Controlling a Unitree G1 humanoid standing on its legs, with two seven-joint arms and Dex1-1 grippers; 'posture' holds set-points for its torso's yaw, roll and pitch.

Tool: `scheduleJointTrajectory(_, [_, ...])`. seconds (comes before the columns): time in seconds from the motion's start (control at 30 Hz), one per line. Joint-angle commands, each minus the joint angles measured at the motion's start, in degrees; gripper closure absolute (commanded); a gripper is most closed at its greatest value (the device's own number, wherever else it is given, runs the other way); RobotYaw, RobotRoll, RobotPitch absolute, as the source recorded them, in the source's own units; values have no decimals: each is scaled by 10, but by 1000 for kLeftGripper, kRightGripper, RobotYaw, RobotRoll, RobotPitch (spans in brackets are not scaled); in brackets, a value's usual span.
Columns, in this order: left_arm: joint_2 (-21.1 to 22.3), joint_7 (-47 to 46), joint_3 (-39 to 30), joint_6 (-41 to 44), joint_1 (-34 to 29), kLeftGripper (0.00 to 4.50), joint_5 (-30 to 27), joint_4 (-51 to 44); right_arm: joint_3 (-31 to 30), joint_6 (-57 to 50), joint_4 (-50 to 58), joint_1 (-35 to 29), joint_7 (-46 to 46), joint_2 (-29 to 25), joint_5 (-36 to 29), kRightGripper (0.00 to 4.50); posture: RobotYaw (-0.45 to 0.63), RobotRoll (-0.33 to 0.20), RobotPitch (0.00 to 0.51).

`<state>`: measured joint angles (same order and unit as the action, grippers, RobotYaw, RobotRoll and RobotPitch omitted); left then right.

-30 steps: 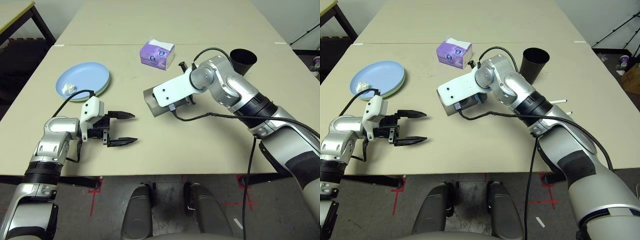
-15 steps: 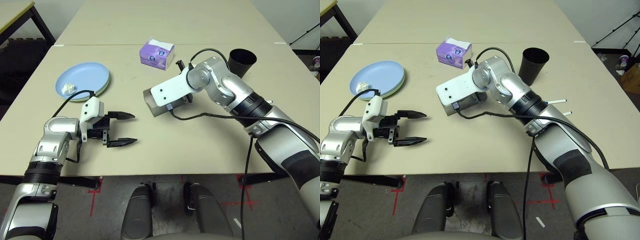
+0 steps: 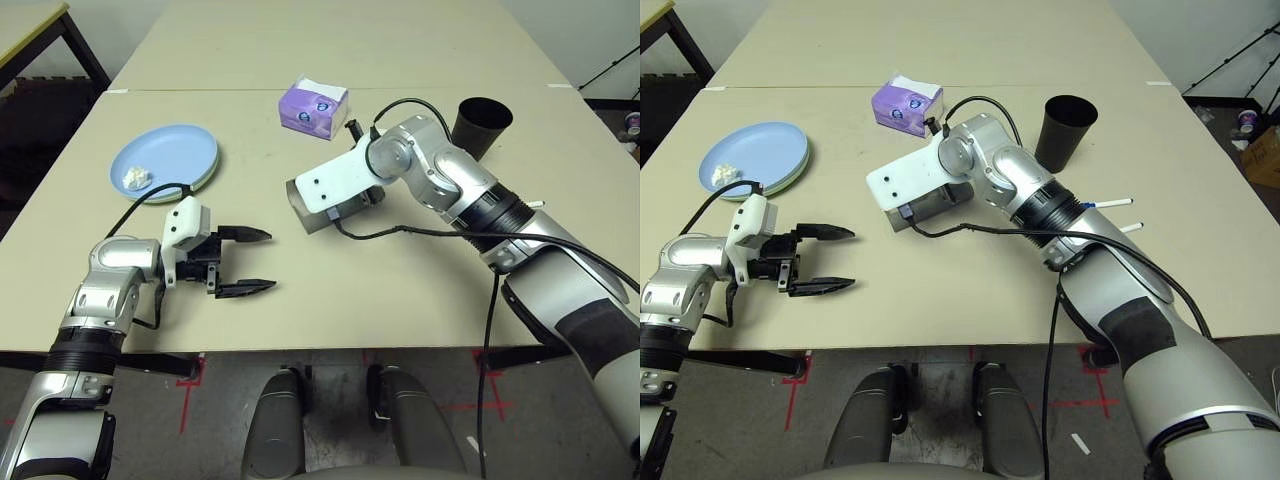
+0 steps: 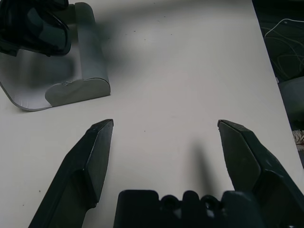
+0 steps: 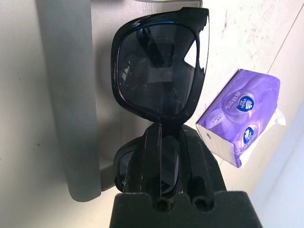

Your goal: Organize and tidy the items on the table.

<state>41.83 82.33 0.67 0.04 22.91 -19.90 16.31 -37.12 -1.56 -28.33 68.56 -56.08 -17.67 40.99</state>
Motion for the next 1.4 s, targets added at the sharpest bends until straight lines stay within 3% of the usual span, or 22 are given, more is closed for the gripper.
scheduleJointTrajectory(0.03, [6, 2, 4, 5, -7, 0, 3, -12, -2, -6, 11, -16, 4, 4, 3, 4117, 36, 0, 173])
scheduleJointTrajectory(0.73, [1, -51, -12, 15, 27, 0, 5, -10, -2, -8, 8, -34, 22, 6, 13, 4117, 37, 0, 168])
scheduleJointTrajectory(1.4, [4, -74, -38, 45, -12, 0, -27, -66, -3, -1, -15, -25, 31, 13, 13, 4117, 45, 0, 169])
